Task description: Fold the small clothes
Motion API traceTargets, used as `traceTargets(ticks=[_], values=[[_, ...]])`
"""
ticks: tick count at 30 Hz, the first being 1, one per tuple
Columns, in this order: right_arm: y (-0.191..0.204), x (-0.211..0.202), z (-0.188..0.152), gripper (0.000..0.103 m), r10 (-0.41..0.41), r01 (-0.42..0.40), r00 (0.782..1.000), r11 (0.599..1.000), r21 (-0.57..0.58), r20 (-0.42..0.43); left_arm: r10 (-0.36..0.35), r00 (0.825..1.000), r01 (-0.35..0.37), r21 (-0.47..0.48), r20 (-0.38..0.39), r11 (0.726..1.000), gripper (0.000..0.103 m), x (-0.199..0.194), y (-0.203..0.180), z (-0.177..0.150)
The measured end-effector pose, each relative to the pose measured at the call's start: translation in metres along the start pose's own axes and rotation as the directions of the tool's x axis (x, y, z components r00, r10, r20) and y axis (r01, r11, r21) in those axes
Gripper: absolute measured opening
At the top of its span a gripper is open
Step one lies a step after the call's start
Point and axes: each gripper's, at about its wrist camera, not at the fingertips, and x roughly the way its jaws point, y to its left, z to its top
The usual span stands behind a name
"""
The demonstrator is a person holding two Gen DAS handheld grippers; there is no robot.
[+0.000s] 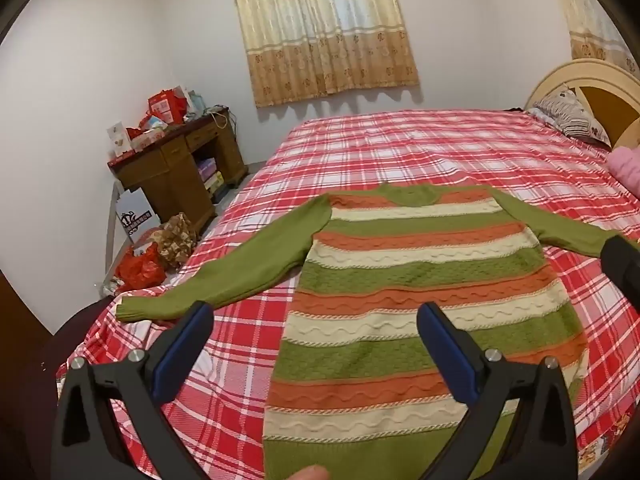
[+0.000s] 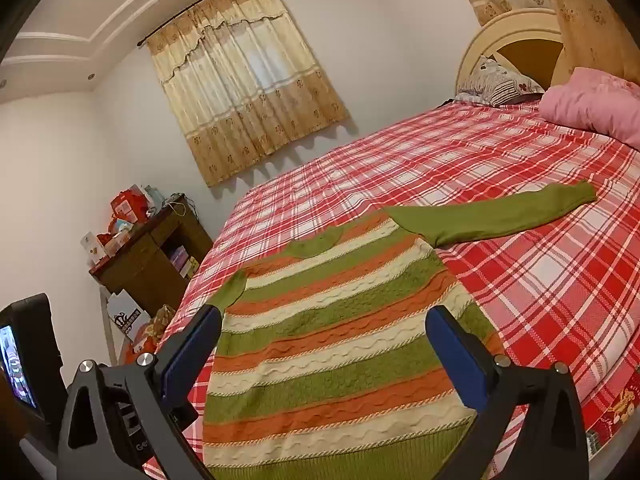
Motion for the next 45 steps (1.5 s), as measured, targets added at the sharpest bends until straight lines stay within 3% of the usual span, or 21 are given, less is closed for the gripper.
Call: traceTargets(ticks=[4,16,45], values=[[0.000,-0.001,0.000,0.102,0.001,-0.001,1.000,1.000,0.001,-0.002,-0.003,1.000,0.004,-0.025,0.031,1.000,0.103,-0.003,0.011,0.000],[0.001,0.004,-0.005,0.102,0.003,-0.003,1.000,1.000,-0.004,-0.018,-0.017,1.000,0.016,-0.026,-0.009,1.000,0.103,0.003,0.004,-0.004],[0.001,0.008,-0.008,0.102,0.010,-0.010,0.998,1.000,0.011,-0.056,-0.011,1.000,0.011,-0.019,-0.017,1.000,0.103,0.004,0.004,-0.008]])
